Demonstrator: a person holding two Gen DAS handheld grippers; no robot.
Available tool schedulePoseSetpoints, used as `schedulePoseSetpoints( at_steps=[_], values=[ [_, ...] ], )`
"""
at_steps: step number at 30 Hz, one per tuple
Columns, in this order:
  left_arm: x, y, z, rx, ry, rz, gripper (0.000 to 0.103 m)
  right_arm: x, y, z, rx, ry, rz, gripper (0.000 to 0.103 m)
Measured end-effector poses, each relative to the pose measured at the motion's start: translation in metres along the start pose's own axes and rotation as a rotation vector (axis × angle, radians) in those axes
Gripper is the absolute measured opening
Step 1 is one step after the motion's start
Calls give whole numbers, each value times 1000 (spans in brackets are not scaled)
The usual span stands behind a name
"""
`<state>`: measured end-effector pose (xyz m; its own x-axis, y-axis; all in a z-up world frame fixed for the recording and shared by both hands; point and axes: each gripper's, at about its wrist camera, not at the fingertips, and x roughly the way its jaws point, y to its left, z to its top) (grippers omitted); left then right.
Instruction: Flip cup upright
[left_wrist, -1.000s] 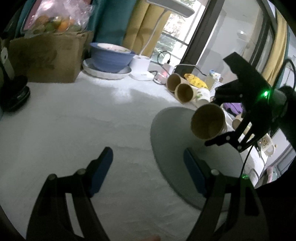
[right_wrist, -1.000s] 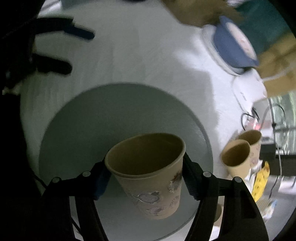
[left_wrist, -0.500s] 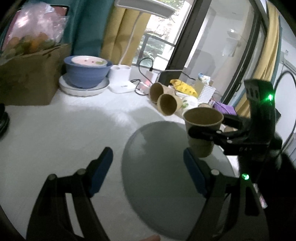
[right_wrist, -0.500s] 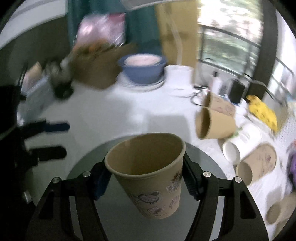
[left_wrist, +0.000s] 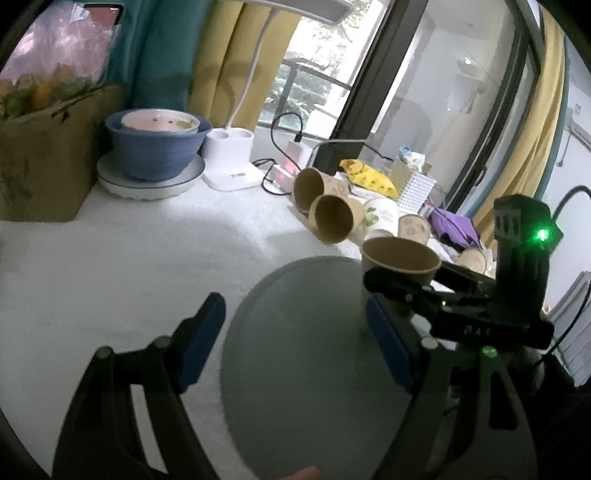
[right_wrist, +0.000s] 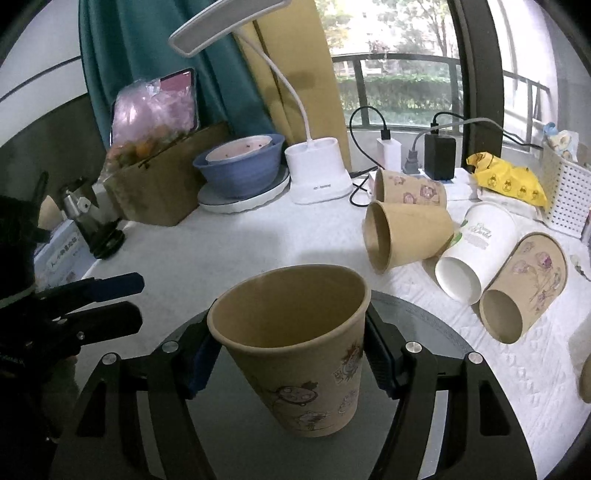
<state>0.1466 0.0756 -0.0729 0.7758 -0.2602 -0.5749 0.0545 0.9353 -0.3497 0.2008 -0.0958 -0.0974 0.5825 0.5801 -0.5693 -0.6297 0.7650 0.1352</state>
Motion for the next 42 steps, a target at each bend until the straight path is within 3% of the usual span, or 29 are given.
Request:
schedulePoseSetpoints(
  at_steps=[15,29,31,33,42],
  values=[
    [-3,-23,-8,40,-10,-32,80,-21,-2,-22,18,1,-63,75],
    [-31,-47,-24,90,-60,16,80,-50,6,-41,24,10,-109,81],
    [-36,-51,-27,95,-67,23,83,-56,8,-44,27,2,-115,84],
    [-42,-54,-30,96,-76,24,96,-62,10,-45,28,-9,-112,84],
    [-65,-71,-45,112,-106,41,96,-97,21,-56,31,-54,-144,84]
  ],
)
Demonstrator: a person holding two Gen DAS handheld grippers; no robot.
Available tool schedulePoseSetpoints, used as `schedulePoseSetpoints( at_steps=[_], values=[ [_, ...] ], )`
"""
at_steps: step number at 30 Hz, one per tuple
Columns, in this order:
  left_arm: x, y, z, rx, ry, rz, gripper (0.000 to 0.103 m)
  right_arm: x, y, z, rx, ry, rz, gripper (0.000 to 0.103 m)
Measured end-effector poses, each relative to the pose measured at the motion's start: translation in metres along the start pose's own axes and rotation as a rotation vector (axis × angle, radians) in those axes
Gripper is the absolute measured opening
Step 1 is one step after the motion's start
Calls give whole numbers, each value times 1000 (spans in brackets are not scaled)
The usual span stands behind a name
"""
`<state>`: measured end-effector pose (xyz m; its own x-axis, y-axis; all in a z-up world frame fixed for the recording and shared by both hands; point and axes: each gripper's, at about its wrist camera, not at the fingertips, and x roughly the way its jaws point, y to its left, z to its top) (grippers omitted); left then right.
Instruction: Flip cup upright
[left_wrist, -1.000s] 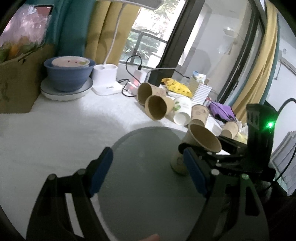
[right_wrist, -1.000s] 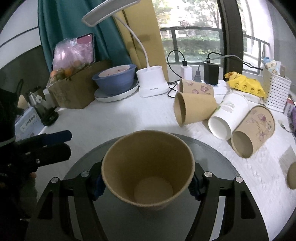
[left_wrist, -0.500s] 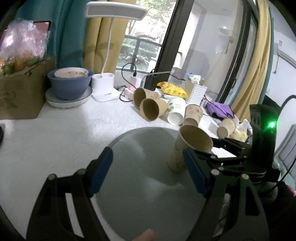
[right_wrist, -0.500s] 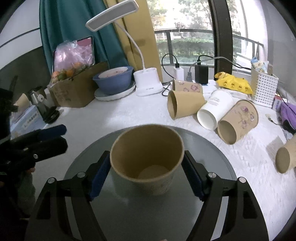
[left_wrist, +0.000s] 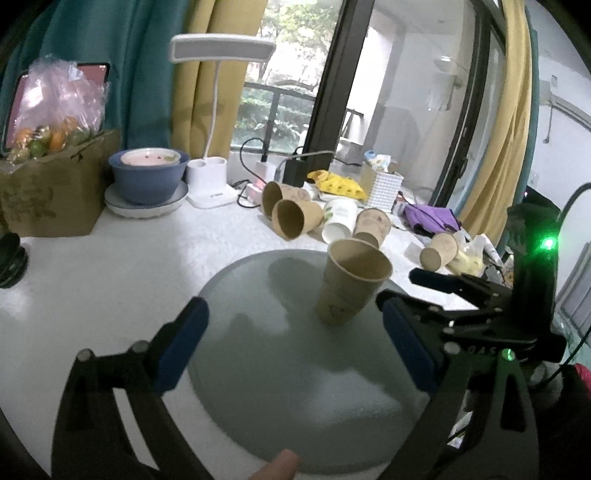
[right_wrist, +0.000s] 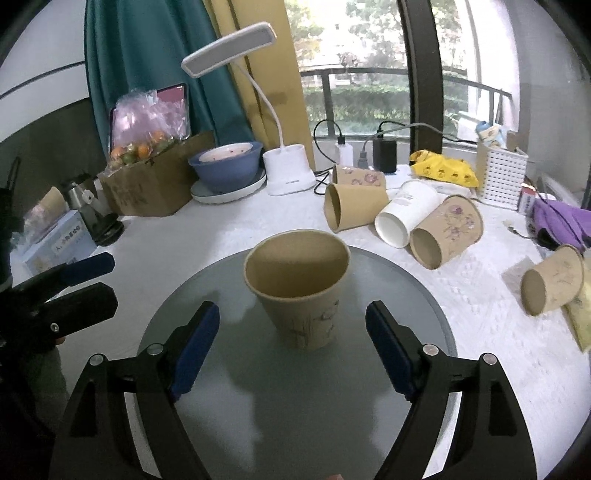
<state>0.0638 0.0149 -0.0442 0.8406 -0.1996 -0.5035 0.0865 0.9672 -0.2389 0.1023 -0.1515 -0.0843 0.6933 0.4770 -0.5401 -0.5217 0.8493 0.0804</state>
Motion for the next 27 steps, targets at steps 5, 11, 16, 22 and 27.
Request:
schedulePoseSetpoints(
  at_steps=[5,11,16,22,27],
  values=[
    [-20,-9,0,20,-40,12,97,-27,4,-2,-9,-39,-25,84],
    [-44,-21,4,50,-102,31,97,-63,10,0,-18,-110,-49,84],
    [-64,-33,9,72,-156,32,97,-88,15,1,-21,-151,-60,84],
    [-78,-46,14,113,-171,49,97,-118,19,5,-28,-209,-83,84],
    [-93,-57,23,145,-230,86,97,-141,22,11,-34,-253,-104,84]
  ],
)
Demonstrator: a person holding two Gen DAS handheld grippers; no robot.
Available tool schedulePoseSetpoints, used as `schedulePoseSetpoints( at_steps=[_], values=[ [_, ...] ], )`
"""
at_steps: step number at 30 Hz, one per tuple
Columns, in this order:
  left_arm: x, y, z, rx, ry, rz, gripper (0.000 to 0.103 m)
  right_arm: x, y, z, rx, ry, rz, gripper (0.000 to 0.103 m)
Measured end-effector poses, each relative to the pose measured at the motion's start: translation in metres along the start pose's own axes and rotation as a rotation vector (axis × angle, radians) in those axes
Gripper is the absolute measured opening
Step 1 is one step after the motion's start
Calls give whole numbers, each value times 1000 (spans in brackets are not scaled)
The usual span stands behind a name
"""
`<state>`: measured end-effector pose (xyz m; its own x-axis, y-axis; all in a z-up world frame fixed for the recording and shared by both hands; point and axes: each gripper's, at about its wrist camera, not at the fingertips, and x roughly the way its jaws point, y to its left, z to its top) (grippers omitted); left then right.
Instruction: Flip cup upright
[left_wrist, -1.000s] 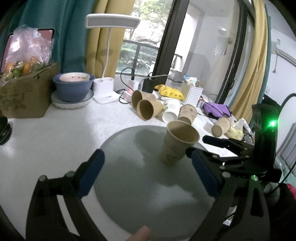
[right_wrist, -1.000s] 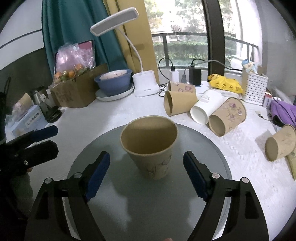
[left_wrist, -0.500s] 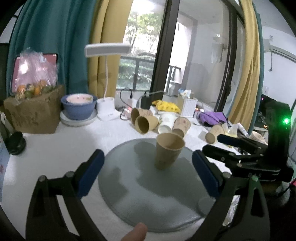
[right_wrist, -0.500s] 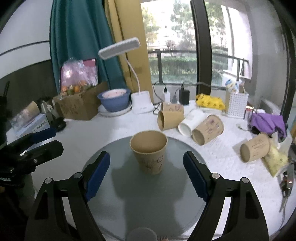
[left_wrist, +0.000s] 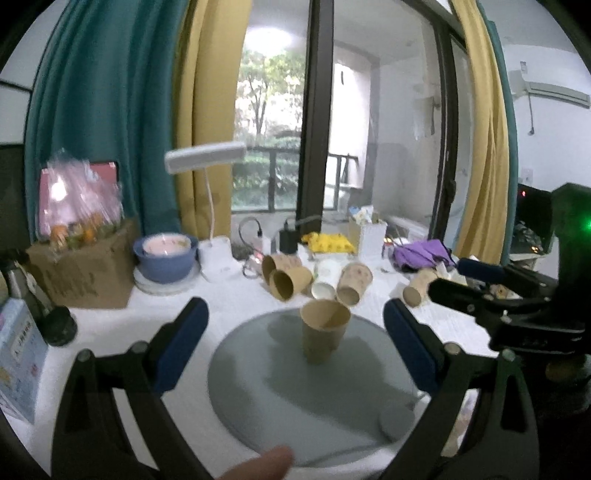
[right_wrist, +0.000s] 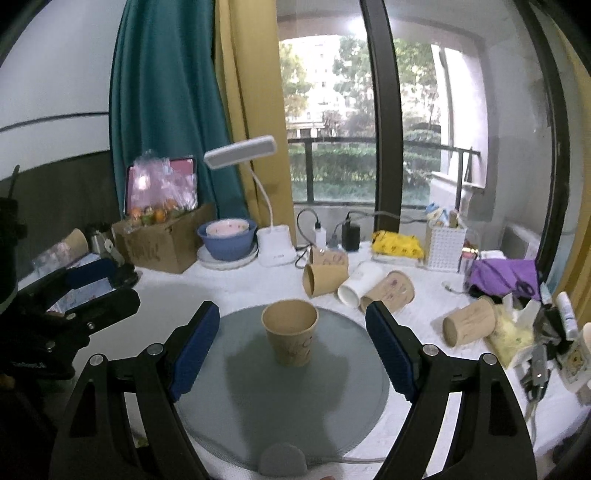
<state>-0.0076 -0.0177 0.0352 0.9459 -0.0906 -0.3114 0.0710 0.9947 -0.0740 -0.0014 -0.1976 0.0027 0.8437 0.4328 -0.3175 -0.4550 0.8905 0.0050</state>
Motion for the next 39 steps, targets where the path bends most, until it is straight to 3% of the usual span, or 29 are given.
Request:
schedulePoseSetpoints(
  at_steps=[4,12,39],
  values=[
    [-9,-2,12,-2,-52,37,97,-16,-1,8,8,-22,-19,84],
    [-9,-3,13,31,-54,132,97,-28,-10,14,39,-35,-61,84],
    [-12,-2,4,9,-66,128,97,-21,-13,8,33,-19,-63,84]
  ],
)
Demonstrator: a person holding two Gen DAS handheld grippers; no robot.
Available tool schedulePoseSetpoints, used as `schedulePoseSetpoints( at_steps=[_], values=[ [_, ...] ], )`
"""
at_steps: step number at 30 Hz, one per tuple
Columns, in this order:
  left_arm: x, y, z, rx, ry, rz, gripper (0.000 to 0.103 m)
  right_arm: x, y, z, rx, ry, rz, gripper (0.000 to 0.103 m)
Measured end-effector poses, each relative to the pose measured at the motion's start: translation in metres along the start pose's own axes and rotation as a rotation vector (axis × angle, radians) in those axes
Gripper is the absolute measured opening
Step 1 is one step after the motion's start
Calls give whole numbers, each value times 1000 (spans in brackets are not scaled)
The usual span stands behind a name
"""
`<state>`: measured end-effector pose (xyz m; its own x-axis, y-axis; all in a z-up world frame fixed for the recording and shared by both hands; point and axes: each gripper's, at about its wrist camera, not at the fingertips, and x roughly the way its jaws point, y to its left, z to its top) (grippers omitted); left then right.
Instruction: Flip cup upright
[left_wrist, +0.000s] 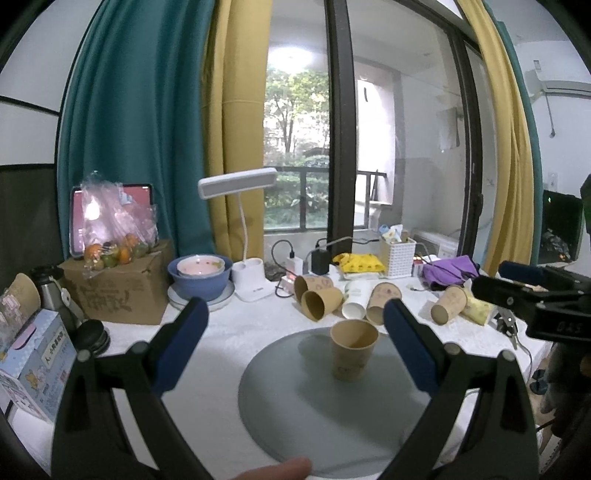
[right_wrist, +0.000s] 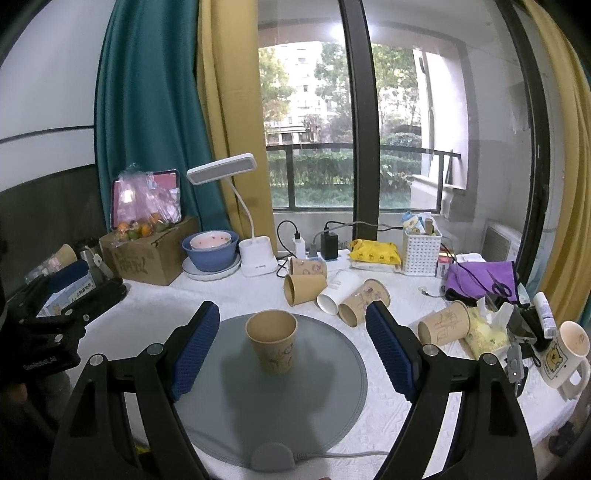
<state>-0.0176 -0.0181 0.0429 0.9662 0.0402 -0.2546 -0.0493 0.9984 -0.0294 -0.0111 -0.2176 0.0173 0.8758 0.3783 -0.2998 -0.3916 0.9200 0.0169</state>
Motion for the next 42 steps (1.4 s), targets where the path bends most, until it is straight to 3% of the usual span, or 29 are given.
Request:
schedulePoseSetpoints(
  at_steps=[42],
  values=[
    [-2,-6,-3,-10,1,-9,97,3,5,-5,-10,13,4,84]
  ],
)
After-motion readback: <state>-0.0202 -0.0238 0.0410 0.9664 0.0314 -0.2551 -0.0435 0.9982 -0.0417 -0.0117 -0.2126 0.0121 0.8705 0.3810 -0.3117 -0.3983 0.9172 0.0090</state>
